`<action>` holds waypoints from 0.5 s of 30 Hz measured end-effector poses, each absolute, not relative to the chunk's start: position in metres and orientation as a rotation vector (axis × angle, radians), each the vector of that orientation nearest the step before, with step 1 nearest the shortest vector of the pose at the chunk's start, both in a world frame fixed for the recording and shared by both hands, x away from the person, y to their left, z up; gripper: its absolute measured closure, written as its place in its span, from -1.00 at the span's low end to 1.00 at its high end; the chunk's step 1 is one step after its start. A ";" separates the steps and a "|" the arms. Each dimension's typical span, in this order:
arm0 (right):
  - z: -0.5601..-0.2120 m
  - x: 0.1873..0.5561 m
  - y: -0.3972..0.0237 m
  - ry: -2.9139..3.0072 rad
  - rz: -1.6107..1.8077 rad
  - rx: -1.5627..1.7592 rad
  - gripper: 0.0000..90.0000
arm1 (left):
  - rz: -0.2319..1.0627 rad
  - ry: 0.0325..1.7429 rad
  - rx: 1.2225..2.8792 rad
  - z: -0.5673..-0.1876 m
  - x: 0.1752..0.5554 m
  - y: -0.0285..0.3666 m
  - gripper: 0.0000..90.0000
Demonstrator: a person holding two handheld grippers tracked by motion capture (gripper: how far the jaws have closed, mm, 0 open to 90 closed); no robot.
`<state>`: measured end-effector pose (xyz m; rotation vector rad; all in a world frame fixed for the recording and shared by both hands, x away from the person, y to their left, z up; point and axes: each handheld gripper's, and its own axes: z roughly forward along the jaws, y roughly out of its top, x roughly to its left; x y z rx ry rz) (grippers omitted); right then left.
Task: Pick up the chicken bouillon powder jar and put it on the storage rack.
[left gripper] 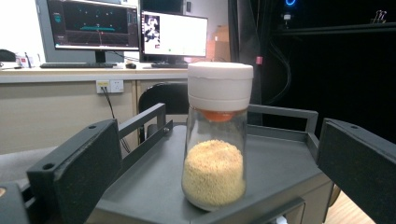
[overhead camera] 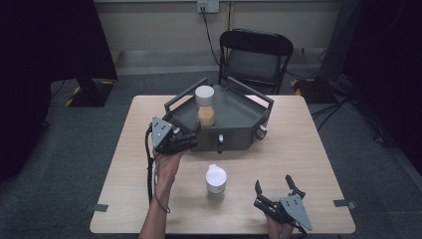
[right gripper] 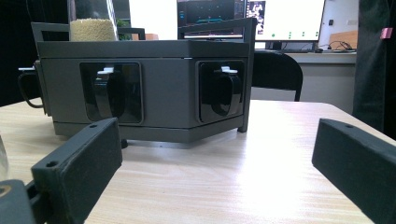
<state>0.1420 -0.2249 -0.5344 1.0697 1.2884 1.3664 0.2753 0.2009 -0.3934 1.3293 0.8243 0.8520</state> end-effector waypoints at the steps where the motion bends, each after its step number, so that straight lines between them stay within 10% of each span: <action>1: -0.534 0.142 -0.225 1.288 1.366 1.069 -0.99 | 0.851 0.822 1.328 -0.394 0.273 0.202 -1.00; 15: -0.535 0.142 -0.225 1.287 1.365 1.070 -0.99 | 0.901 0.814 1.286 -0.420 0.234 0.214 -1.00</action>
